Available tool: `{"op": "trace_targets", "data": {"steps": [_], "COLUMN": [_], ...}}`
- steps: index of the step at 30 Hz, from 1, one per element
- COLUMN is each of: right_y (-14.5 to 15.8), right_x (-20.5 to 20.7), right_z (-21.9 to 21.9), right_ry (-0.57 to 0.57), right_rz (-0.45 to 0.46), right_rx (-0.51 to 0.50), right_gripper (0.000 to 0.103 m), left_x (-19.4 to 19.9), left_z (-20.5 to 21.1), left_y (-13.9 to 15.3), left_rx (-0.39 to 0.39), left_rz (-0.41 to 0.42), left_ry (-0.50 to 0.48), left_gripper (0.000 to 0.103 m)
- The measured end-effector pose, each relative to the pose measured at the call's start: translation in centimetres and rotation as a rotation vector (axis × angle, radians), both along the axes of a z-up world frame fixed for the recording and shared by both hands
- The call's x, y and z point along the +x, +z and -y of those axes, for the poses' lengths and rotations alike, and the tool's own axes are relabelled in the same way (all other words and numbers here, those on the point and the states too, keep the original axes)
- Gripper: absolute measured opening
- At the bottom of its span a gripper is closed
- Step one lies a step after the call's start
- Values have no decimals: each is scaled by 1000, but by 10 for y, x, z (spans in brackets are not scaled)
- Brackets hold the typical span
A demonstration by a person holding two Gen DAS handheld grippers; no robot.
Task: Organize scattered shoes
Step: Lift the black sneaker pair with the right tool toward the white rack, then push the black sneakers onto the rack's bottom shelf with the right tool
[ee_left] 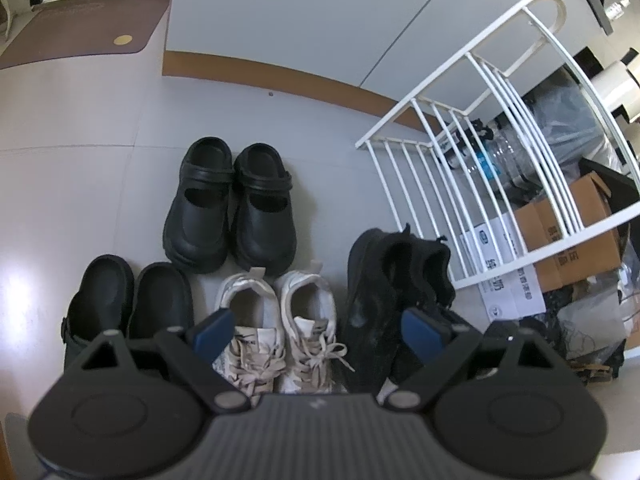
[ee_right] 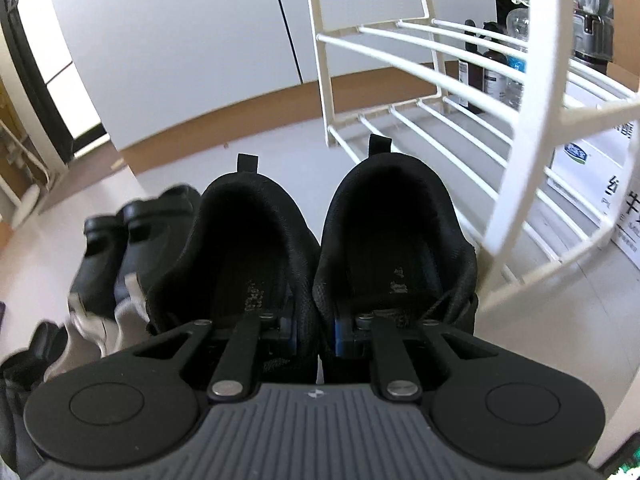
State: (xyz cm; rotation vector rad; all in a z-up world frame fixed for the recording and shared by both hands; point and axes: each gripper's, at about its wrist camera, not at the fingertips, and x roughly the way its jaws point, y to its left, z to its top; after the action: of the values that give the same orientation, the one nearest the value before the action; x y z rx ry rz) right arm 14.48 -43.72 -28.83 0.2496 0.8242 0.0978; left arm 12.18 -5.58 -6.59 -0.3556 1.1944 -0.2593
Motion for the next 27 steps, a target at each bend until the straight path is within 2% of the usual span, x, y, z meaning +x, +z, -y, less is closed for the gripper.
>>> {"op": "trace_targets", "data": {"steps": [5,16,21,27], "right_y": [-1,-2,2,6], "right_x": [20,53,72,96], "right_z": [-1,-1,-1,1], "right_ry": [-63,-219,-275,-346], "right_rz": [-7,51,69,68], "right_rx": [0,-51,-56,-71], "right_gripper": [17,17,17,17], "left_x": [0,0,1,2], "left_z": [-3,-10,-13,-21], "left_y": [1,-1,2,0], "left_rx": [-2,-5,30,31], "left_rz": [3,-2,30,23], "left_ry": [4,24,34,59], "left_gripper": [92,92,92,92]}}
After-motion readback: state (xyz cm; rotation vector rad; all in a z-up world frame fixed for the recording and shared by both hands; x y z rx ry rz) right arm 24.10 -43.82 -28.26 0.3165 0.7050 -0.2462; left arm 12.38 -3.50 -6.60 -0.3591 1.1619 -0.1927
